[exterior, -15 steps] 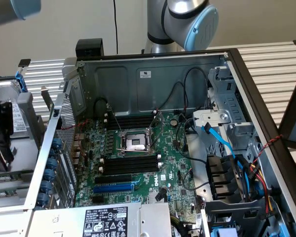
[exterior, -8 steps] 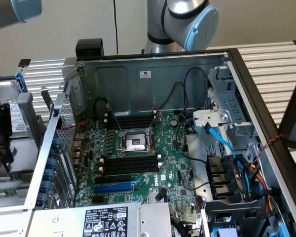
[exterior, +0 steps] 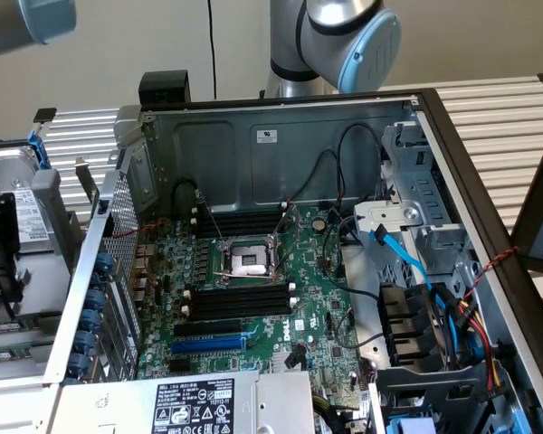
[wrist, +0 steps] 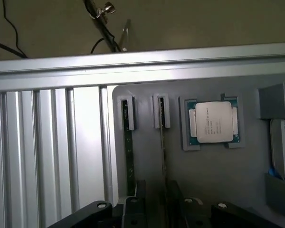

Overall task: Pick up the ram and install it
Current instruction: 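Pick up the ram and move it above insertion slot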

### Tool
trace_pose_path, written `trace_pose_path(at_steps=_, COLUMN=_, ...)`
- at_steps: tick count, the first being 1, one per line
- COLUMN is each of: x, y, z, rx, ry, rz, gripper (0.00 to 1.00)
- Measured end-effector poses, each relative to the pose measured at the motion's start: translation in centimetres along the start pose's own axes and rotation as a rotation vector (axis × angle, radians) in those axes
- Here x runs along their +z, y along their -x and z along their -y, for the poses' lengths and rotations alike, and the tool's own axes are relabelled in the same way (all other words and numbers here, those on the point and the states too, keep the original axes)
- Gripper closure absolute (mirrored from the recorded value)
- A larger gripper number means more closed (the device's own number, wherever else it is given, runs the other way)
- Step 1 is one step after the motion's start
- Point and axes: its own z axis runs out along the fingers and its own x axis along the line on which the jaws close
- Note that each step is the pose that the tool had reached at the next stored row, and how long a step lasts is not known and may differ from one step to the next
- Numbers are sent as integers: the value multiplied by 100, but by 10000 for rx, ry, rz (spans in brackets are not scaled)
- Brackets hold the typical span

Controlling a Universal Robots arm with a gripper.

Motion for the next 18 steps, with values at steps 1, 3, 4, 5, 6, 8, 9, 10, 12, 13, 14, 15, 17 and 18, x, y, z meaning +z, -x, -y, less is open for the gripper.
trace_pose_path(at_steps=1, x=1, y=-6, z=-4, rx=-8, ry=-1, rz=-12, gripper=67)
trace_pose_path(at_steps=3, x=3, y=-28, z=-13, rx=-15, ry=0, rz=-23, gripper=67)
trace_pose_path(at_steps=4, x=4, y=-44, z=-17, rx=-19, ry=-1, rz=-26, gripper=67)
trace_pose_path(at_steps=5, x=5, y=-61, z=-19, rx=-23, ry=-2, rz=-28, gripper=67)
trace_pose_path(at_steps=6, x=6, y=-80, z=-19, rx=-30, ry=-3, rz=-29, gripper=67)
trace_pose_path(at_steps=8, x=13, y=-125, z=-16, rx=-62, ry=-21, rz=-28, gripper=67)
trace_pose_path(at_steps=9, x=18, y=-143, z=-14, rx=-86, ry=-36, rz=-27, gripper=67)
trace_pose_path(at_steps=10, x=26, y=-156, z=-13, rx=-116, ry=-54, rz=-27, gripper=67)
trace_pose_path(at_steps=12, x=41, y=-176, z=-11, rx=-206, ry=-98, rz=-27, gripper=67)
trace_pose_path(at_steps=13, x=47, y=-184, z=-10, rx=-255, ry=-127, rz=-26, gripper=67)
trace_pose_path(at_steps=14, x=54, y=-194, z=-9, rx=-299, ry=-153, rz=-25, gripper=67)
trace_pose_path(at_steps=15, x=61, y=-202, z=-8, rx=-338, ry=-181, rz=-24, gripper=67)
trace_pose_path(at_steps=17, x=73, y=-219, z=-7, rx=-412, ry=-248, rz=-22, gripper=67)
trace_pose_path(at_steps=18, x=78, y=-225, z=-7, rx=-451, ry=-281, rz=-22, gripper=67)
